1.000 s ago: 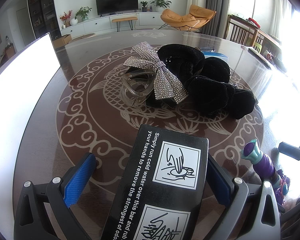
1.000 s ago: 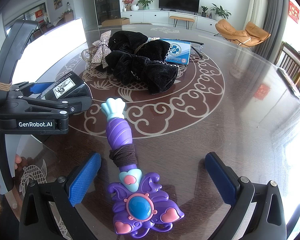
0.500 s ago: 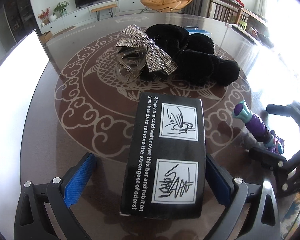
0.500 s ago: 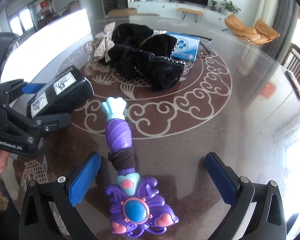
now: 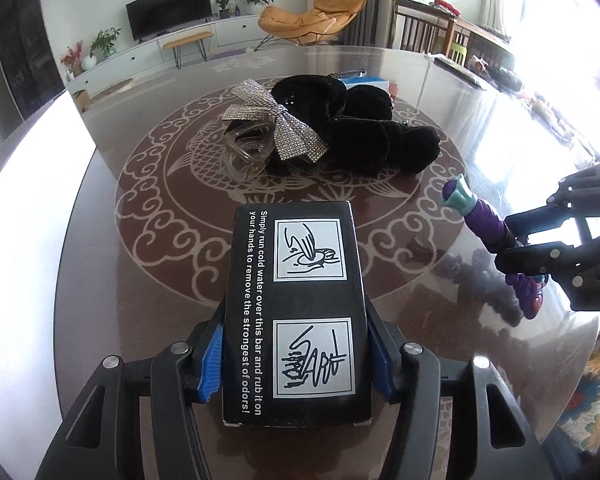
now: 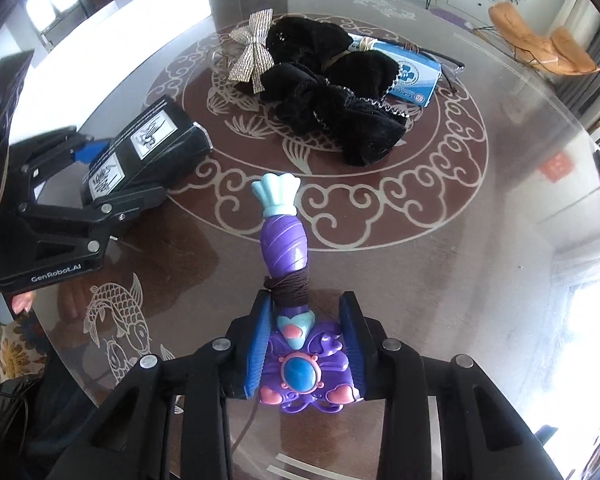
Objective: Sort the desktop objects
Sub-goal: 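Grasp the black box with the left gripper while the right gripper lifts the wand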
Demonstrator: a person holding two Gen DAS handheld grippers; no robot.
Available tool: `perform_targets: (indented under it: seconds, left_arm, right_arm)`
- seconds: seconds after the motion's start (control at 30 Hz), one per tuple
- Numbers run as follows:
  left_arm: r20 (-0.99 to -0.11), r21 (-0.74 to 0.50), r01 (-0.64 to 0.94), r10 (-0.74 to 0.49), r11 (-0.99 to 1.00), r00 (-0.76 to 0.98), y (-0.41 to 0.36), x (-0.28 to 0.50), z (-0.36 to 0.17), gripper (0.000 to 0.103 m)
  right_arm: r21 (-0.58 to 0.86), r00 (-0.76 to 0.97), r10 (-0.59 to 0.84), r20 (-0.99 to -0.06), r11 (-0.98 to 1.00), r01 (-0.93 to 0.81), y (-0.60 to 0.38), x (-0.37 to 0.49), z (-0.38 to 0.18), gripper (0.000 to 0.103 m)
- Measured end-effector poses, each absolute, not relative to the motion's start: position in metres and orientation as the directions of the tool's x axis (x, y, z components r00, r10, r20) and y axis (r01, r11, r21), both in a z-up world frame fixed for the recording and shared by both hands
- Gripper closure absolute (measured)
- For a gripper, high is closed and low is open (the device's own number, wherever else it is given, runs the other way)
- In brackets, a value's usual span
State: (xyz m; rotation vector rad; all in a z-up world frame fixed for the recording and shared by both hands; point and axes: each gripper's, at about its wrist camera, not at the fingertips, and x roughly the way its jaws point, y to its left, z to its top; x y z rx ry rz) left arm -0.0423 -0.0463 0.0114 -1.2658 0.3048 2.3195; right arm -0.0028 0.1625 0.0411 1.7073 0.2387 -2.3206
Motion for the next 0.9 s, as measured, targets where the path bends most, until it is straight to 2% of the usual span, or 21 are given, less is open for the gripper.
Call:
perform_targets:
  seconds: [0.03,0.27,0.37,0.47,0.57,0.7,0.8,0.9]
  left_arm:
    - [-0.823,-0.065,-0.494,0.326,-0.867,-0.465,-0.055,-0.038,0.019,0.045]
    - [-0.704,-0.175,-0.434,0.421,-0.884,-0.572,-0.127,-0.007,0.1,0.045]
    - [-0.656,-0.189,-0.385,0.408,-0.903,-0.635,-0.174,0.0,0.136,0.045]
    - [-0.639,-0.164,-0.301,0.333,-0.939,-0.693,-0.231,0.0,0.161,0.045]
    - [-0.66,-0.11,-0.186,0.212,-0.976,-0.721,-0.289,-0.008,0.167,0.045]
    - [-0.732,-0.088,-0.045,0.096,-0.995,-0.675,-0.357,-0.024,0.142,0.045]
    - [-0.789,-0.071,0.035,0.034,-0.997,-0.614,-0.391,-0.034,0.11,0.045]
    - [-0.818,-0.076,0.067,0.024,-0.995,-0.574,-0.404,-0.035,0.087,0.045]
  right_arm:
    - [0.039,-0.289,-0.124,-0.949,-0.958,0.285,0.163,-0.002,0.049,0.084]
    - [0.078,-0.379,-0.205,-0.902,-0.942,0.326,0.119,-0.009,0.115,0.085]
    - [0.114,-0.448,-0.281,-0.849,-0.925,0.363,0.09,-0.011,0.151,0.085]
    - [0.167,-0.493,-0.386,-0.78,-0.887,0.431,0.043,-0.013,0.186,0.085]
    - [0.244,-0.469,-0.516,-0.717,-0.816,0.524,-0.011,-0.009,0.213,0.085]
    - [0.34,-0.324,-0.649,-0.689,-0.683,0.646,-0.1,0.001,0.22,0.085]
    - [0.331,-0.251,-0.661,-0.708,-0.624,0.708,-0.168,0.006,0.204,0.085]
    - [0.341,-0.214,-0.661,-0.72,-0.605,0.72,-0.204,-0.001,0.185,0.085]
